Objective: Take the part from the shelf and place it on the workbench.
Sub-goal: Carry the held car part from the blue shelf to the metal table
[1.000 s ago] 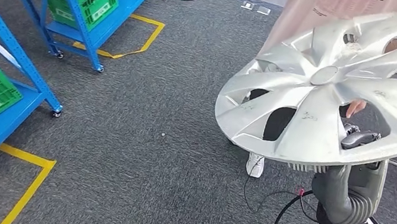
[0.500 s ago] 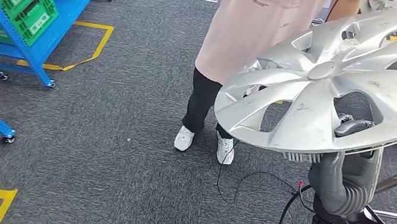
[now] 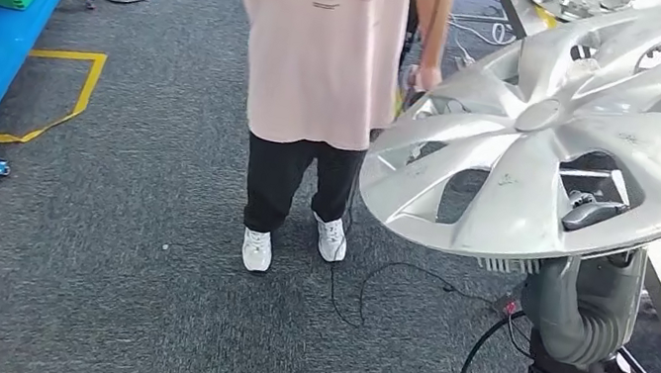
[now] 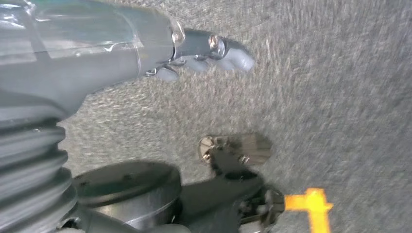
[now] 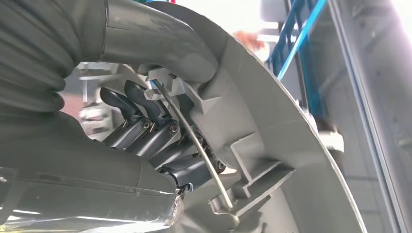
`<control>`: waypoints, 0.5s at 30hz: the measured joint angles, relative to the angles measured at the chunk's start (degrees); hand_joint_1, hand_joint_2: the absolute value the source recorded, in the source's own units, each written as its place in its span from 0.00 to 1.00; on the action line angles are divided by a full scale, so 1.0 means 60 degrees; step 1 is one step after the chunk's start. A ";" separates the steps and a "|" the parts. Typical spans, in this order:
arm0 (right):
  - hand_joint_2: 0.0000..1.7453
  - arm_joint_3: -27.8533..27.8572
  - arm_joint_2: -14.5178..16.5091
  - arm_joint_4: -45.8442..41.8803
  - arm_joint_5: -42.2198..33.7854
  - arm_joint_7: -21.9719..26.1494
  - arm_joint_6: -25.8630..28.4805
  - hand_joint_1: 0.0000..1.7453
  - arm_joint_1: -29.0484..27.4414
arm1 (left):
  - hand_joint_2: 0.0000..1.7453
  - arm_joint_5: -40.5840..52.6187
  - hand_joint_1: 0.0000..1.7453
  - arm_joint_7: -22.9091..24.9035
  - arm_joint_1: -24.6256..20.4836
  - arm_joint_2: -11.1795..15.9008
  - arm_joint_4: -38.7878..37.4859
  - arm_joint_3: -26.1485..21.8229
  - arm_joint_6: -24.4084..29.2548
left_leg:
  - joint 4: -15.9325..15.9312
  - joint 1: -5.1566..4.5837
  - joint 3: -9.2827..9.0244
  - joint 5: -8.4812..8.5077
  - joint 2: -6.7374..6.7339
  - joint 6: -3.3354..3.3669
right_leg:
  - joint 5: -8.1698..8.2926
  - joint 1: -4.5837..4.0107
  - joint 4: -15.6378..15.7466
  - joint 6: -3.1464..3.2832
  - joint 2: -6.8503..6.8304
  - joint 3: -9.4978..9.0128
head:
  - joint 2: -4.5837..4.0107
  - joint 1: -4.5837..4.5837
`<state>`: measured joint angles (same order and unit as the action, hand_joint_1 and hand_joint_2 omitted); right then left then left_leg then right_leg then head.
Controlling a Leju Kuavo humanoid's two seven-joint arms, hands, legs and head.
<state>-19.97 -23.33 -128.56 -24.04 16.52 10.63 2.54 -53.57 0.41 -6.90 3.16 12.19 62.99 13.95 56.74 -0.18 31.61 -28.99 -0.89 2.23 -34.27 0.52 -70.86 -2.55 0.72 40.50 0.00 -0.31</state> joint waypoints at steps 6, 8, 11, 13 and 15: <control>1.00 -0.0089 0.0005 0.0046 -0.0264 0.0364 -0.0138 1.00 -0.0058 | 1.00 -0.0088 0.00 0.0186 -0.0021 0.0039 -0.0005 -0.0063 0.0239 | 0.0021 -0.0051 -0.0115 -0.0143 -0.0863 -0.0145 | 0.1055 -0.0054 0.2011 0.0026 -0.0698 -0.1222 | 0.0000 -0.0139; 1.00 -0.0089 0.0015 0.0058 -0.0349 0.0531 -0.0201 1.00 -0.0100 | 1.00 -0.0078 0.00 0.0173 -0.0038 0.0099 -0.0006 -0.0085 0.0271 | 0.0043 -0.0101 -0.0151 -0.0190 -0.1072 -0.0223 | 0.1076 -0.0120 0.2364 0.0173 -0.0828 -0.1387 | 0.0000 -0.0147; 1.00 -0.0088 0.0038 0.0065 -0.0467 0.0721 -0.0267 1.00 -0.0217 | 1.00 -0.0033 0.00 0.0155 -0.0100 0.0198 -0.0006 -0.0126 0.0273 | 0.0212 -0.0042 -0.0150 -0.0385 -0.0727 -0.0368 | 0.1138 -0.0087 0.2426 0.0382 -0.0514 -0.1373 | 0.0000 -0.0096; 1.00 -0.0094 0.0056 0.0082 -0.0519 0.0802 -0.0288 1.00 -0.0268 | 1.00 -0.0008 0.00 0.0163 -0.0108 0.0250 -0.0005 -0.0134 0.0280 | 0.1013 0.0018 0.0213 -0.0876 0.0074 -0.0452 | 0.1181 -0.0045 0.2467 0.0476 -0.0341 -0.1386 | 0.0000 -0.0017; 1.00 -0.0099 0.0080 0.0121 -0.0554 0.0855 -0.0299 1.00 -0.0316 | 1.00 0.0000 0.00 0.0177 -0.0062 0.0283 -0.0006 -0.0137 0.0289 | 0.2308 0.0028 0.0873 -0.1405 0.0275 -0.0476 | 0.1185 -0.0051 0.2458 0.0513 -0.0107 -0.1379 | 0.0000 0.0079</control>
<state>-20.57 -22.85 -127.83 -27.36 21.65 8.84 0.64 -53.57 1.48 -7.27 4.86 12.15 62.17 15.68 70.58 -0.01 36.85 -37.42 0.76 -0.62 -27.16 0.22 -56.11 0.53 0.08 32.23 0.00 0.17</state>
